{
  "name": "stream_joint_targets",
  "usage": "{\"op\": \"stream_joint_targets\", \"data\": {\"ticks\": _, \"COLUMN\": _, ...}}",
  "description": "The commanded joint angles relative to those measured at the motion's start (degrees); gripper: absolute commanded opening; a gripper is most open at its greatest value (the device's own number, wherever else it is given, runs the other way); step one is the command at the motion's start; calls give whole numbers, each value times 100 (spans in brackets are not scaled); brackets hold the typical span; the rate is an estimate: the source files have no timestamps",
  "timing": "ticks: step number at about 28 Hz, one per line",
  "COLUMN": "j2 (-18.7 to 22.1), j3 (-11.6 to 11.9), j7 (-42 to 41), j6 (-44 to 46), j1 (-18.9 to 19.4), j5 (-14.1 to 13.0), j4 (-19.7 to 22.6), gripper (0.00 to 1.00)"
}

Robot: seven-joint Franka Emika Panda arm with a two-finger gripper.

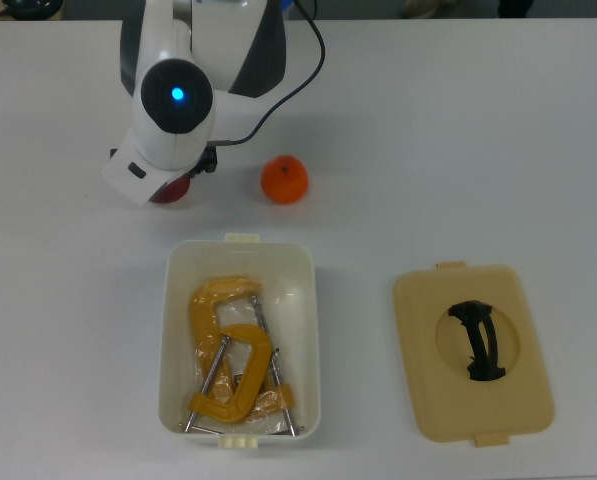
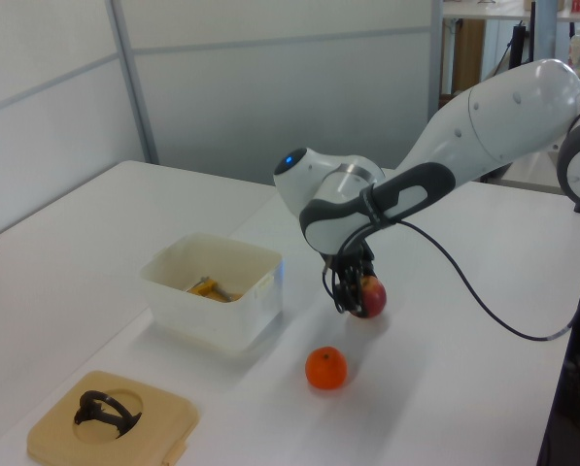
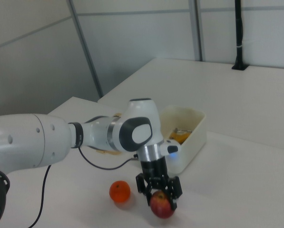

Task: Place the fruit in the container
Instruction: 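Lift the apple and carry it over the white container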

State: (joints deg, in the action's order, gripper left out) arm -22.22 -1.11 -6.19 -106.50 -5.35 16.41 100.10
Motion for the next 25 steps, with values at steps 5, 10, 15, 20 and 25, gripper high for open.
{"op": "stream_joint_targets", "data": {"ticks": 5, "j2": 209, "j3": 23, "j7": 74, "j6": 437, "j1": 43, "j5": -928, "j4": -1317, "gripper": 6}}
{"op": "stream_joint_targets", "data": {"ticks": 10, "j2": 148, "j3": -4, "j7": 688, "j6": 87, "j1": 61, "j5": -1254, "j4": -1765, "gripper": 10}}
{"op": "stream_joint_targets", "data": {"ticks": 15, "j2": 16, "j3": -4, "j7": 1550, "j6": -1082, "j1": 324, "j5": -1236, "j4": -1792, "gripper": 11}}
{"op": "stream_joint_targets", "data": {"ticks": 20, "j2": -230, "j3": -4, "j7": 1902, "j6": -1778, "j1": 465, "j5": -1184, "j4": -1766, "gripper": 14}}
{"op": "stream_joint_targets", "data": {"ticks": 25, "j2": -371, "j3": -4, "j7": 1937, "j6": -1971, "j1": 509, "j5": -1175, "j4": -1766, "gripper": 32}}
